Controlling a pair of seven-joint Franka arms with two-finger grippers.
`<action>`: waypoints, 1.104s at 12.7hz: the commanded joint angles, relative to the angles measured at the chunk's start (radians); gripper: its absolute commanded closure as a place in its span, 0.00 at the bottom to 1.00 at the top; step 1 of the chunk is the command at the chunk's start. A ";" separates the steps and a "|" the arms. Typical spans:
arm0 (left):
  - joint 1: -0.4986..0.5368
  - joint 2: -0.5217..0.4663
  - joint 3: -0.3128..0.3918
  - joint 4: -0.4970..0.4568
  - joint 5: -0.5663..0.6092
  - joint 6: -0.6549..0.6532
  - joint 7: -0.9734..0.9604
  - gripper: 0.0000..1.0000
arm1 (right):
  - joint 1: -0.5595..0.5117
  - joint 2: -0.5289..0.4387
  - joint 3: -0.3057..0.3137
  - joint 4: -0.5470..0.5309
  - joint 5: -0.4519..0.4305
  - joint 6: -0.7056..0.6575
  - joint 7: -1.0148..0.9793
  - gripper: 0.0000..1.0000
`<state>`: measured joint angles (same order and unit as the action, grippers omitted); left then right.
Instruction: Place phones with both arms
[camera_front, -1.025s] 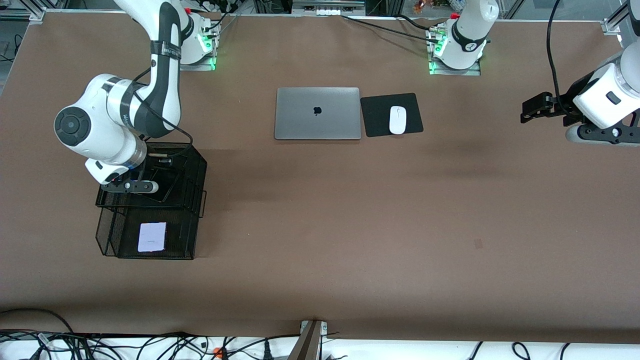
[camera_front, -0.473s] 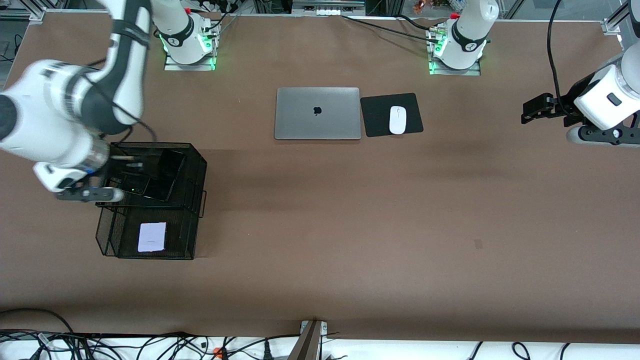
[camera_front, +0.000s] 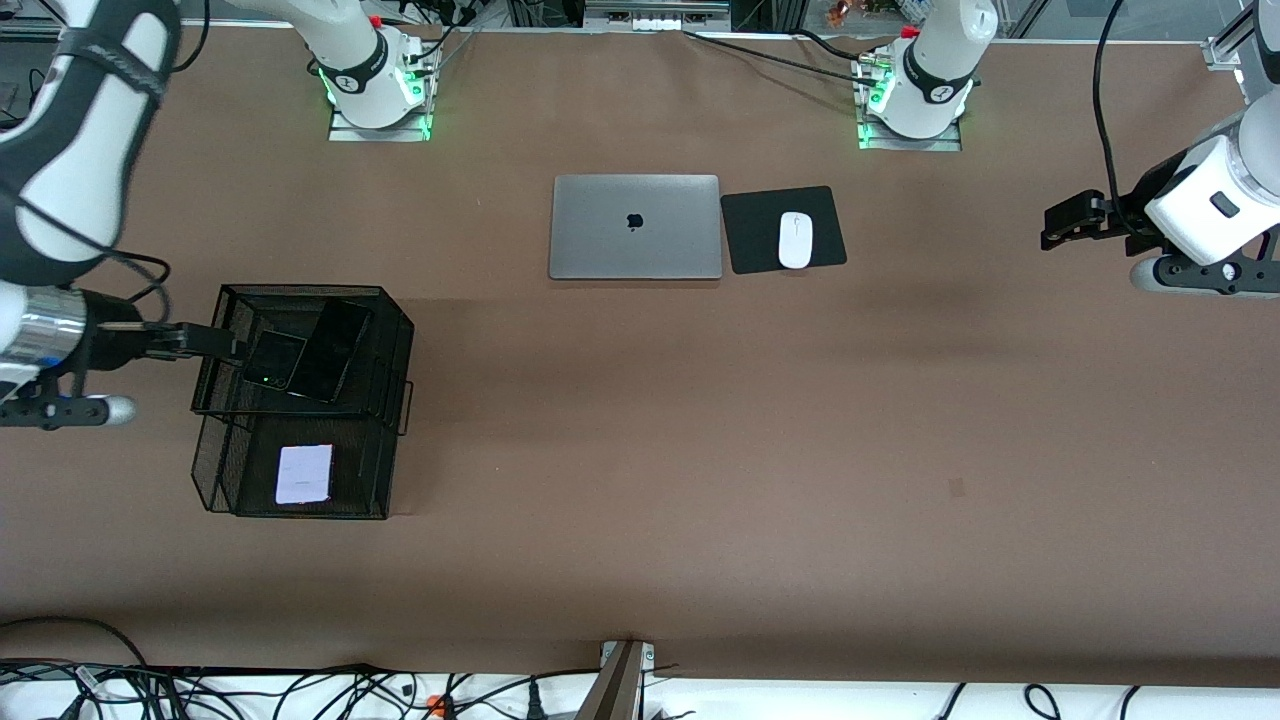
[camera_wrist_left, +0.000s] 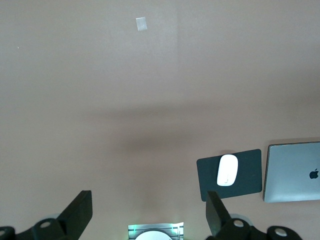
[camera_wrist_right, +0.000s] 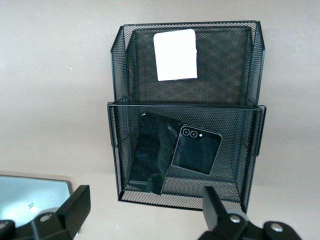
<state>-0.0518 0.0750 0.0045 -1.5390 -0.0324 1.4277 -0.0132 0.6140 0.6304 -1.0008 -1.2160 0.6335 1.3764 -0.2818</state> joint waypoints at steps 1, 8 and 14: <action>0.004 0.002 -0.001 0.014 0.020 -0.003 0.019 0.00 | -0.080 0.018 0.060 0.088 0.006 -0.057 0.001 0.01; 0.004 0.002 0.000 0.016 0.019 -0.001 0.021 0.00 | -0.496 -0.124 0.802 0.207 -0.421 -0.129 0.222 0.02; 0.006 -0.001 0.000 0.017 0.019 -0.001 0.021 0.00 | -0.583 -0.474 0.978 -0.348 -0.578 0.261 0.222 0.02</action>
<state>-0.0517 0.0749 0.0071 -1.5371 -0.0324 1.4286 -0.0132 0.0687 0.3218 -0.0892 -1.3095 0.1016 1.5083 -0.0710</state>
